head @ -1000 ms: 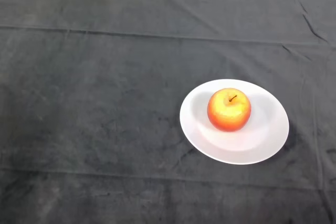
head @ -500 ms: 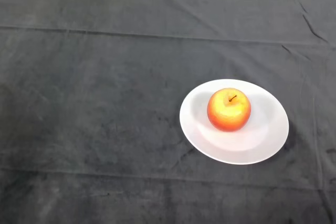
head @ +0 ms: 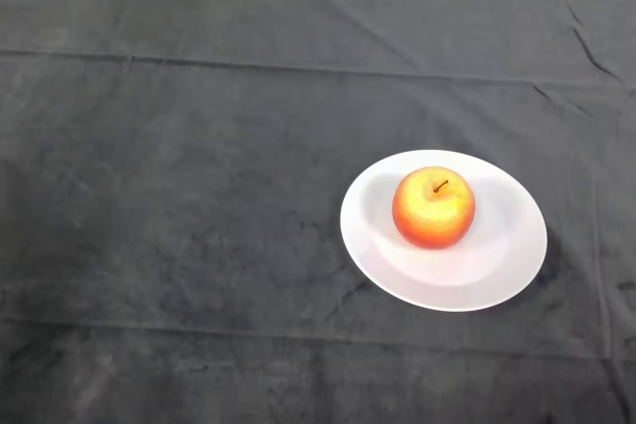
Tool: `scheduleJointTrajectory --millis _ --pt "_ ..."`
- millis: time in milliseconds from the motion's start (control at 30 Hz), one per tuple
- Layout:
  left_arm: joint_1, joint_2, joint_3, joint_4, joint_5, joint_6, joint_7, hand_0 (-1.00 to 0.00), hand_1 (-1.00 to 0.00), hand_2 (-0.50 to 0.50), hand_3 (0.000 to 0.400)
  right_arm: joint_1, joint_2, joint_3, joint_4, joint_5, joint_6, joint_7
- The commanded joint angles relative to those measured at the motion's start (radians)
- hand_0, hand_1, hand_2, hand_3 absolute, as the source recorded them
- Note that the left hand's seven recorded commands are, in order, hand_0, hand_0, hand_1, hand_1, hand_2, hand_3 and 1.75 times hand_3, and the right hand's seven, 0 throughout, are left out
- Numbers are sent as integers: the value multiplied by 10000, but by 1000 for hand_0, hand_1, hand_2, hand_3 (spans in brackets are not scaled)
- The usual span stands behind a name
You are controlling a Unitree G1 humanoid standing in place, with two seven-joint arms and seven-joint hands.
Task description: Move the apple to the plate
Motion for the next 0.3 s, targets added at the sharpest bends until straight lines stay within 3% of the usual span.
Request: scheduleJointTrajectory --millis 33,300 --pt "-185 -80 448 -462 93 -68 -65 0 0 0 0 78 8 -107 -263 113 -30 -60" --pt "-192 -122 513 -449 105 -86 -145 0 0 0 0 79 9 -106 -267 114 -30 -62"
